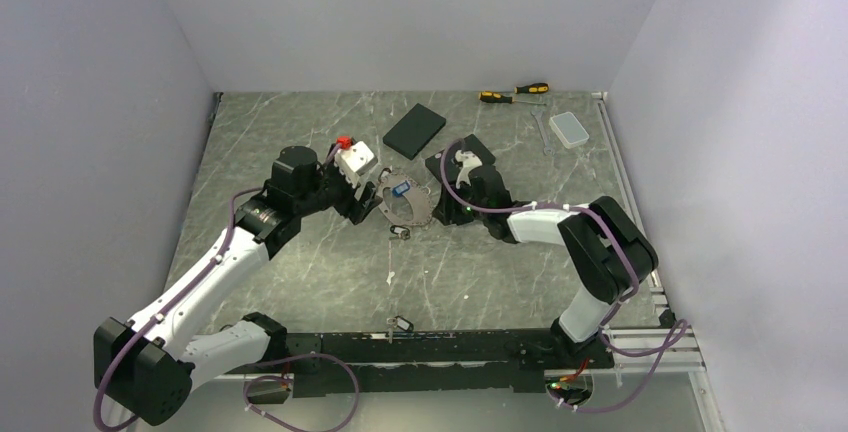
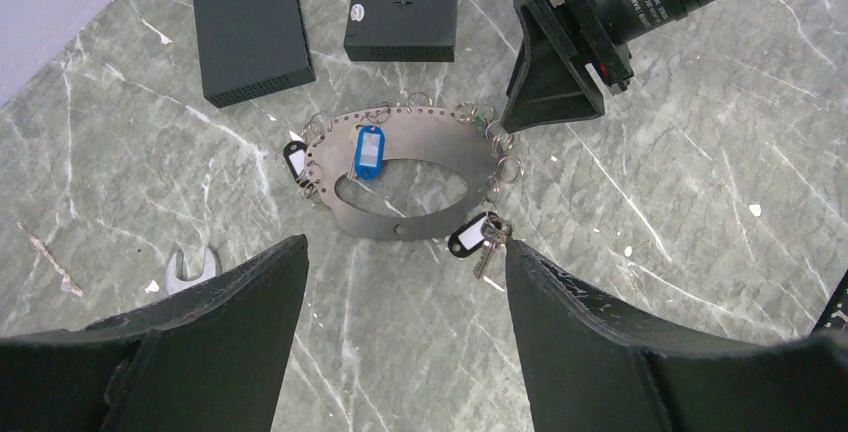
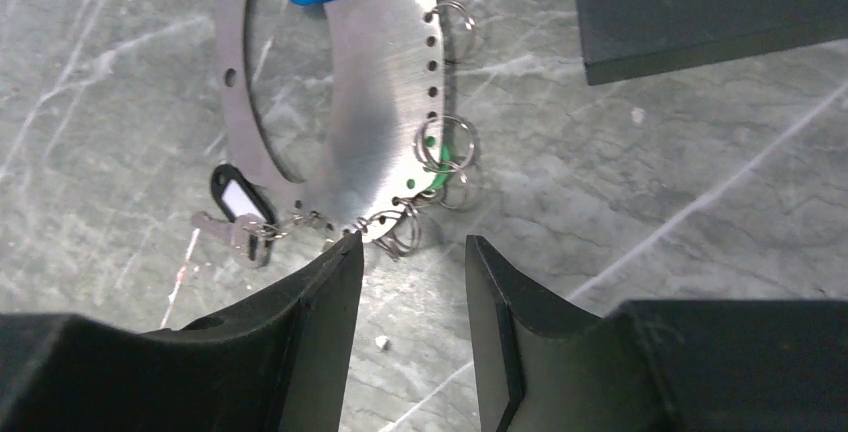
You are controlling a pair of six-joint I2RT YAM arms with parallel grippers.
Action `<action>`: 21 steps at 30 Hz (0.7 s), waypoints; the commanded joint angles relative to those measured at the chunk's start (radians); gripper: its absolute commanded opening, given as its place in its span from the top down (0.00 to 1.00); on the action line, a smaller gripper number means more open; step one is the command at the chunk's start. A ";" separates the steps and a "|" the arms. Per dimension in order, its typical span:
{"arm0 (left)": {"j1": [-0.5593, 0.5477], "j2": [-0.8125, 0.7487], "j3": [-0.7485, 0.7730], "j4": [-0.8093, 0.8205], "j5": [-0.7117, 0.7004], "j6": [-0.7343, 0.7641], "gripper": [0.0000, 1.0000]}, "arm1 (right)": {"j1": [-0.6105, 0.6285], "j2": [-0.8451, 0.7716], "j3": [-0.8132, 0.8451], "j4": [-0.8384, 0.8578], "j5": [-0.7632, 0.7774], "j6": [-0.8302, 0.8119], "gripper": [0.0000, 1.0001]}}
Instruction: Put the keys on the keyring
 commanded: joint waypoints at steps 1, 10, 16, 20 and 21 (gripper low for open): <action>-0.005 -0.002 0.008 0.019 -0.002 0.015 0.23 | -0.006 -0.001 -0.010 0.113 -0.060 0.053 0.54; -0.008 -0.001 0.011 0.015 0.001 0.016 0.23 | -0.015 0.048 0.003 0.136 -0.043 0.092 0.68; -0.011 -0.001 0.011 0.016 0.001 0.016 0.23 | -0.014 0.066 -0.001 0.134 -0.035 0.096 0.71; -0.011 0.000 0.011 0.017 0.001 0.016 0.23 | -0.015 0.076 0.003 0.132 -0.045 0.091 0.71; -0.011 0.001 0.011 0.016 0.001 0.017 0.23 | -0.014 0.081 0.004 0.133 -0.051 0.091 0.71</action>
